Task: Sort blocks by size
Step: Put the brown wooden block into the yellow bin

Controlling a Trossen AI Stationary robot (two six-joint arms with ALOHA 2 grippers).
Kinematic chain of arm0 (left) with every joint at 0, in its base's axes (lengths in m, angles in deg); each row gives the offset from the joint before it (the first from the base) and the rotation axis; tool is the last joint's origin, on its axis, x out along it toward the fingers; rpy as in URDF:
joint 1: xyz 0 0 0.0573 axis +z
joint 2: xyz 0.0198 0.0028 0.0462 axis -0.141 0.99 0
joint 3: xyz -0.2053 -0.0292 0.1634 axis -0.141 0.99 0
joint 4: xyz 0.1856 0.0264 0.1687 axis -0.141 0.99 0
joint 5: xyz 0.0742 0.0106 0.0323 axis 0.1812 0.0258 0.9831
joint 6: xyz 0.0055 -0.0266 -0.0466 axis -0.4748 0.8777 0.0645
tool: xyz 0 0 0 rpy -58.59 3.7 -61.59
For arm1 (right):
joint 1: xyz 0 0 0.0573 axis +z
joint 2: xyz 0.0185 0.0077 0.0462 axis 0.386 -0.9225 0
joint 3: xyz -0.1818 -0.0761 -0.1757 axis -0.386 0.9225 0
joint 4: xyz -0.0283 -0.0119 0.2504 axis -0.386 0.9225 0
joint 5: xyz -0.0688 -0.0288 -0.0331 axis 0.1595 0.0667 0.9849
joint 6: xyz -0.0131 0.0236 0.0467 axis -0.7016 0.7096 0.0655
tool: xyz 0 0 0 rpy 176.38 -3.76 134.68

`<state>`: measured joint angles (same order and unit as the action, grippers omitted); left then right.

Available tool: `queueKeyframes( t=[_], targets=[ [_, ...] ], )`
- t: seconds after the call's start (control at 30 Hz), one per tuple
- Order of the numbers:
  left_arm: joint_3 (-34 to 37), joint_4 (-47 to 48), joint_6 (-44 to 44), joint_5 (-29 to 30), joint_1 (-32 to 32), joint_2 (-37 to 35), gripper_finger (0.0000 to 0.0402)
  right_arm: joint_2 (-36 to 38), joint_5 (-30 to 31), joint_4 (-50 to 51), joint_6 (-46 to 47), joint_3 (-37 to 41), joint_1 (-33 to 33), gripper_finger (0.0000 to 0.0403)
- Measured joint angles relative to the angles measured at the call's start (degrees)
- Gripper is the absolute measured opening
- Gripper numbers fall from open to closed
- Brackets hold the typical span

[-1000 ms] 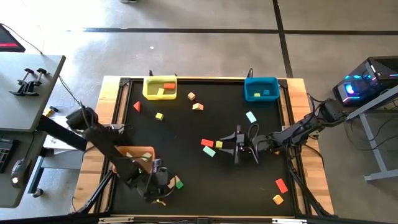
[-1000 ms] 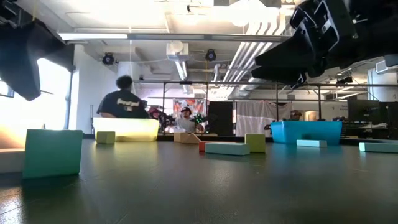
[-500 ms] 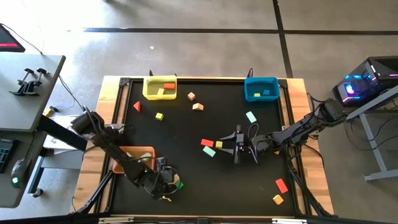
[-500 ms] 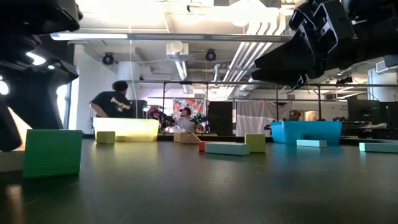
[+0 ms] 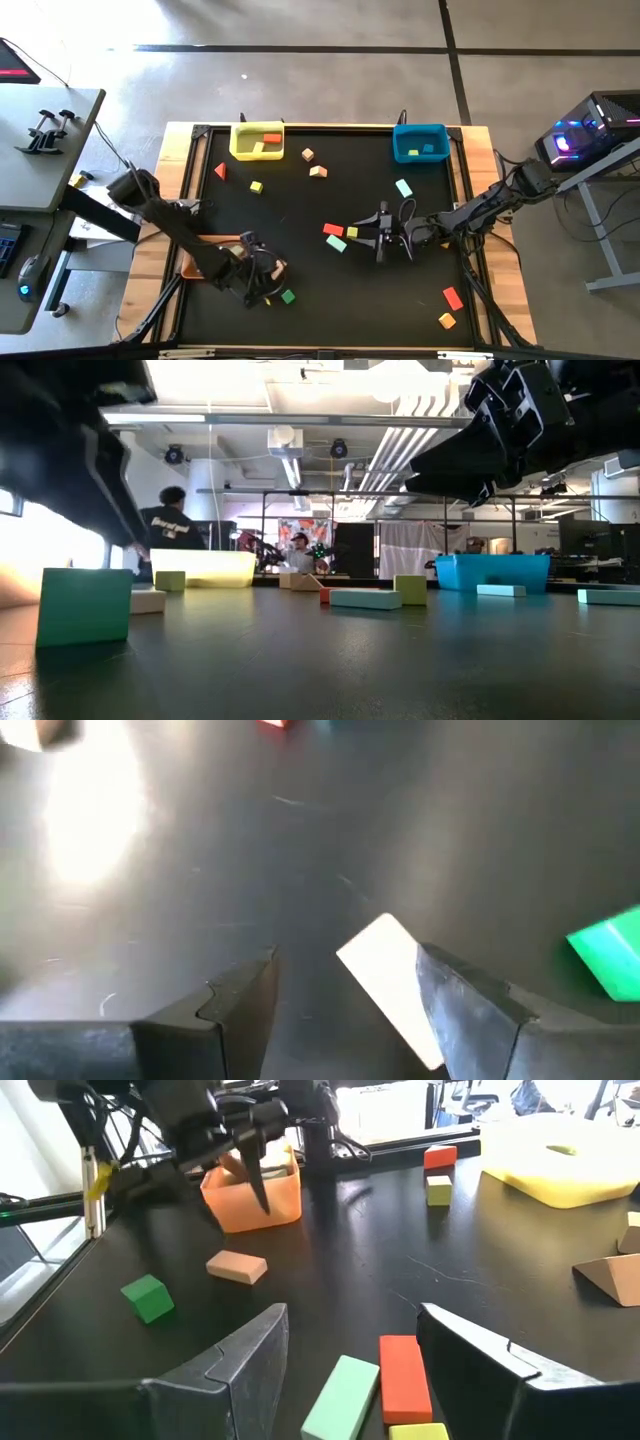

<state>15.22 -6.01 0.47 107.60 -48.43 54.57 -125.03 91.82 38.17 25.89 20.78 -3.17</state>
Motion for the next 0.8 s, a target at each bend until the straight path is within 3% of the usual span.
queueKeyframes(
  t=[0.1,0.17,0.33,0.47,0.63,0.8],
  targets=[
    [0.0,1.2,2.7,3.0,-0.8,-2.0,0.022,0.0,0.2,0.0,-0.1,0.0,0.0,0.0218],
    [0.0,1.6,4.3,3.2,-0.8,-2.8,0.022,0.0,3.5,-0.4,-0.1,0.0,0.1,0.0218],
    [0.0,1.5,7.8,2.9,0.0,-2.8,0.022,3.4,29.9,-6.1,-4.0,0.0,0.8,0.0218],
    [0.0,1.3,11.0,1.4,0.6,-2.6,0.0221,9.9,41.6,-6.5,-13.9,-0.1,2.2,0.0218],
    [0.0,0.2,14.0,0.9,1.0,-2.6,0.0231,17.4,45.3,-2.1,-21.0,-0.1,5.6,0.0218],
    [0.0,0.1,18.2,-1.6,2.2,-1.3,0.0263,20.9,44.4,8.9,-14.8,-0.1,8.2,0.0218]
  ],
)
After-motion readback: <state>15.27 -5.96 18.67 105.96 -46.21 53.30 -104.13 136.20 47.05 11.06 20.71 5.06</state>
